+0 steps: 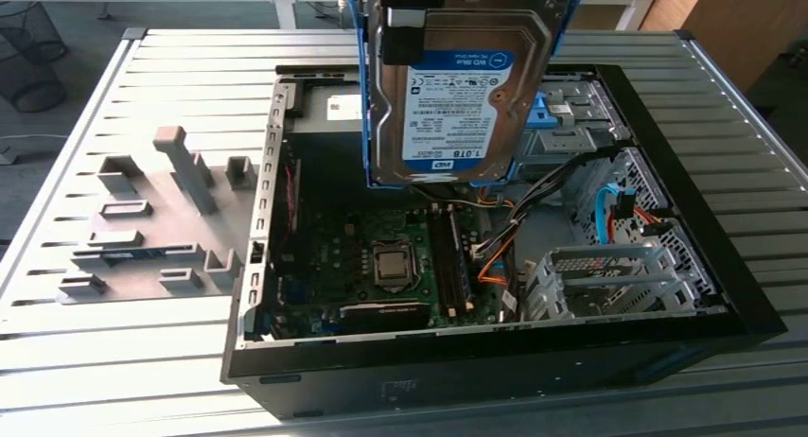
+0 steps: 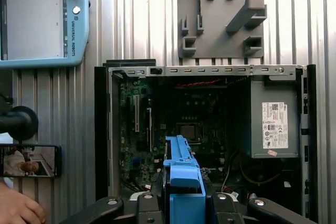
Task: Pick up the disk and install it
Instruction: 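Insert the disk into the insertion slot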
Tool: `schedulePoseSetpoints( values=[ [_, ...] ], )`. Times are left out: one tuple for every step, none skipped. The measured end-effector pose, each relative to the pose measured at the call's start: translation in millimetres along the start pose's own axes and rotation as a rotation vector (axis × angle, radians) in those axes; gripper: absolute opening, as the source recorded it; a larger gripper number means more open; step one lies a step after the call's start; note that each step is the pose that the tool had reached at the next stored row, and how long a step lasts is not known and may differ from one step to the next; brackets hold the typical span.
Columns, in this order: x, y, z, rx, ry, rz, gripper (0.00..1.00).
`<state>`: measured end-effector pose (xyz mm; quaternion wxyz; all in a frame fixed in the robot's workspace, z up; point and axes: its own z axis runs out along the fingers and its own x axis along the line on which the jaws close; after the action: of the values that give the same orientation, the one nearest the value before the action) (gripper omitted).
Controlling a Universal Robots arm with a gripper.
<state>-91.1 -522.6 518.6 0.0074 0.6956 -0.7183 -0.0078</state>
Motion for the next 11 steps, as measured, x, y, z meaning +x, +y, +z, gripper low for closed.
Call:
schedulePoseSetpoints(
  values=[
    [0.0,0.0,0.0,0.0,0.0,0.0,0.37],
    [0.0,-0.1,0.0,0.0,0.0001,0.0,0.37],
    [0.1,-0.1,-0.1,0.0,0.0002,0.0,0.37],
    [0.1,-0.1,-0.1,0.0,0.0002,0.0,0.37],
    [0.1,-0.1,0.0,0.0001,0.0001,0.0,0.37],
    [0.1,-0.1,0.0,0.0,0.0001,0.0,0.37],
    [0.2,-0.1,-0.1,0.0,0.0002,0.0,0.37],
    [0.2,-0.1,0.0,0.0,0.0001,0.0,0.37],
    [0.2,-0.1,0.0,0.0,0.0001,0.0,0.37],
    [0.4,-0.1,0.0,0.0,0.0001,0.0,0.37],
    [0.9,-0.1,0.0,0.0,0.0001,0.0,0.37]
  ],
)
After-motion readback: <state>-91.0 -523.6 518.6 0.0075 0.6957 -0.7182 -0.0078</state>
